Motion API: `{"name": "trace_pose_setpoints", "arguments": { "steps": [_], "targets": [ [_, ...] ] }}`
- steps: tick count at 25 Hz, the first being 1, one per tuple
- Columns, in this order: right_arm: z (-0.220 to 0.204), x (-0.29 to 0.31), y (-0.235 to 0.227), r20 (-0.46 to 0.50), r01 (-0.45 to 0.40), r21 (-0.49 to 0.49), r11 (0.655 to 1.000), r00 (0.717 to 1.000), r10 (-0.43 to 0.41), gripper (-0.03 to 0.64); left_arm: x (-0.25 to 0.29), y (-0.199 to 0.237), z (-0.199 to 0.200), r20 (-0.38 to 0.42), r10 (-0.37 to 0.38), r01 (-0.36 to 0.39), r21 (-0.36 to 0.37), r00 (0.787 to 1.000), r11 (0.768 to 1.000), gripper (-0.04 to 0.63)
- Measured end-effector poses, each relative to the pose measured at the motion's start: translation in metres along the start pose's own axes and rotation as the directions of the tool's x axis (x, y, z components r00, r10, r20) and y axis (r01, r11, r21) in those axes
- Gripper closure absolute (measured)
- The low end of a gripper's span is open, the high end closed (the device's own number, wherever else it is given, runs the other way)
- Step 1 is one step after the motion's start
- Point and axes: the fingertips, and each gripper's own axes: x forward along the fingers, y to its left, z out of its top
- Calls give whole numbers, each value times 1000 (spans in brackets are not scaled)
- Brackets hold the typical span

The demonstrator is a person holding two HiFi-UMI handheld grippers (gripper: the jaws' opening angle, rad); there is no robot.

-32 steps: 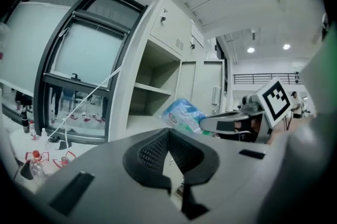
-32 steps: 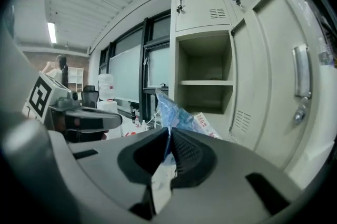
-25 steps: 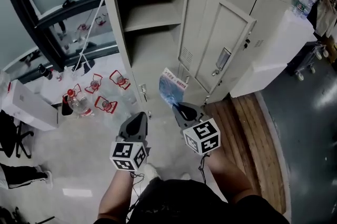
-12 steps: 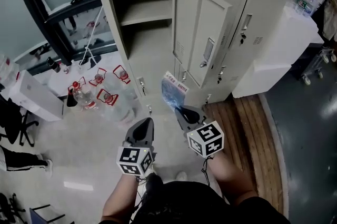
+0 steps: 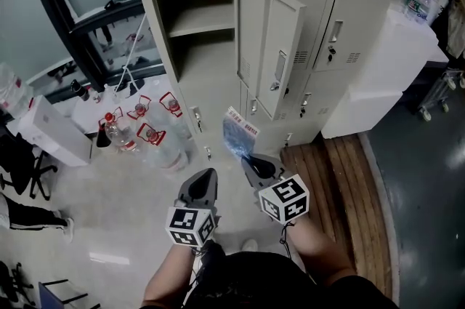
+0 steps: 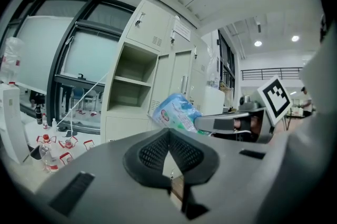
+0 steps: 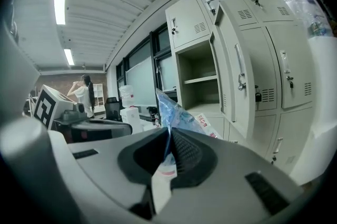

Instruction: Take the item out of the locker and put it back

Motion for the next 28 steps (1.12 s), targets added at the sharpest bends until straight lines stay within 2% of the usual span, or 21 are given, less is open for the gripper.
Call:
{"name": "trace_pose_setpoints", "arguments": {
  "steps": [13,28],
  "targets": [
    [6,0,10,16,-23,-14,1000,1000,23,597,-6,3,4,15,16,-16,6,1000,1000,591],
    [16,39,18,-2,-32,-28,999,999,32,597,3,44,17,16,15,-15,10,1000,1000,591]
  ]
}}
